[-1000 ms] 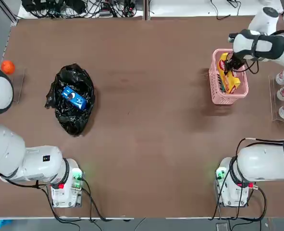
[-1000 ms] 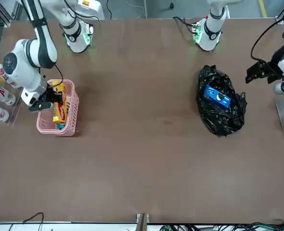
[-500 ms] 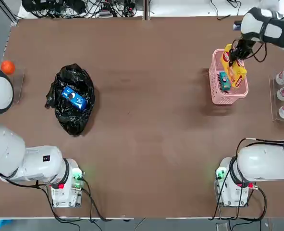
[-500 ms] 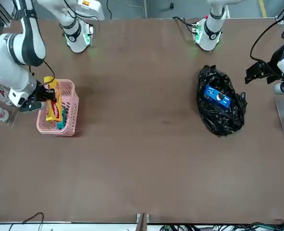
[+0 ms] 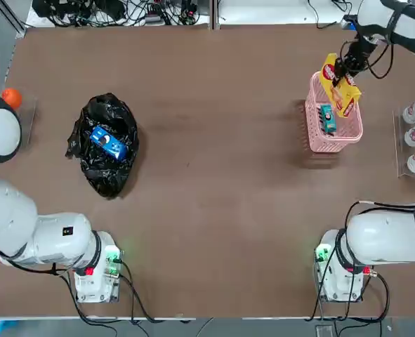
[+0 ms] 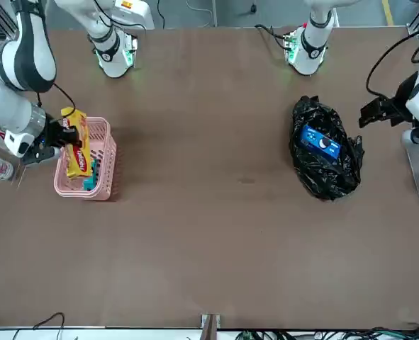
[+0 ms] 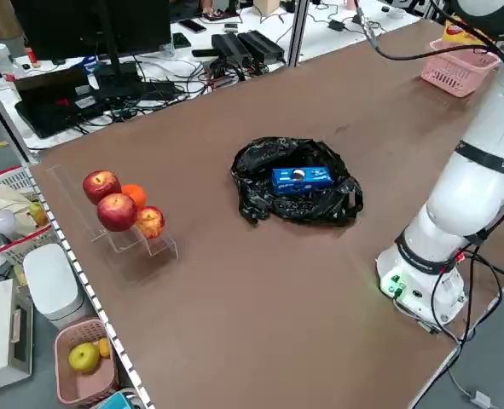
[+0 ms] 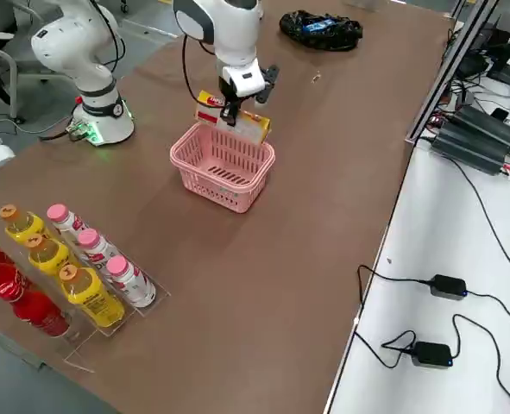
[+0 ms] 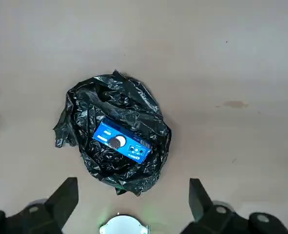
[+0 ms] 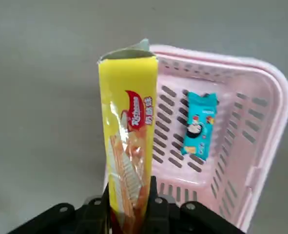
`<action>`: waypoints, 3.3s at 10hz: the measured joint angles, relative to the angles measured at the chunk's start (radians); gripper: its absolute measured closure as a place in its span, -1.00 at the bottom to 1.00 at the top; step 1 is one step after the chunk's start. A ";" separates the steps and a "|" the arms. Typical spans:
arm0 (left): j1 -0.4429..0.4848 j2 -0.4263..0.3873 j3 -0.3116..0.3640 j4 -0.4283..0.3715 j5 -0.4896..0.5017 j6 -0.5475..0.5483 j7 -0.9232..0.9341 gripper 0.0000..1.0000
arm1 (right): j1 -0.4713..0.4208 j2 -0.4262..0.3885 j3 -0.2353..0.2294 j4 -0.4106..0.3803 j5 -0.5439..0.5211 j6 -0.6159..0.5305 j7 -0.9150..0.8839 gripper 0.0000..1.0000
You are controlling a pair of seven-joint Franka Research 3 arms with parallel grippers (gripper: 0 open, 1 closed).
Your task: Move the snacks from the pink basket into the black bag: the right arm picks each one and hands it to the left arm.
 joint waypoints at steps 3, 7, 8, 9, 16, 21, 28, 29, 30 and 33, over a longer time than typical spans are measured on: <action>-0.014 0.016 -0.001 0.000 -0.001 0.001 -0.010 -1.00 | 0.116 0.000 0.007 0.041 0.067 -0.003 -0.015 0.46; -0.038 0.040 -0.012 0.000 -0.010 0.055 -0.145 -1.00 | 0.322 0.000 0.012 0.146 0.072 0.028 0.021 0.46; -0.044 0.046 -0.013 0.000 -0.014 0.082 -0.218 -1.00 | 0.385 0.003 0.012 0.152 0.072 0.066 0.060 0.46; -0.059 0.049 -0.013 0.000 -0.017 0.098 -0.297 -1.00 | 0.457 0.011 0.012 0.154 0.071 0.105 0.110 0.46; -0.141 0.107 -0.014 -0.003 -0.170 0.120 -0.830 -1.00 | 0.828 0.352 0.012 0.513 -0.102 0.190 0.423 0.46; -0.236 0.161 -0.016 -0.063 -0.211 0.148 -0.983 -1.00 | 0.864 0.471 0.011 0.621 -0.122 0.305 0.424 0.46; -0.209 0.235 -0.007 -0.013 -0.395 0.199 -1.148 -1.00 | 0.901 0.525 0.013 0.674 -0.034 0.624 0.434 0.46; -0.207 0.246 -0.006 0.007 -0.396 0.199 -1.158 -1.00 | 0.904 0.534 0.013 0.674 -0.025 0.643 0.435 0.46; -0.202 0.248 -0.006 0.017 -0.396 0.199 -1.160 -1.00 | 0.908 0.538 0.013 0.675 -0.019 0.658 0.435 0.46; -0.183 0.248 -0.008 0.043 -0.423 0.198 -1.165 -1.00 | 0.936 0.547 0.014 0.675 -0.017 0.717 0.454 0.46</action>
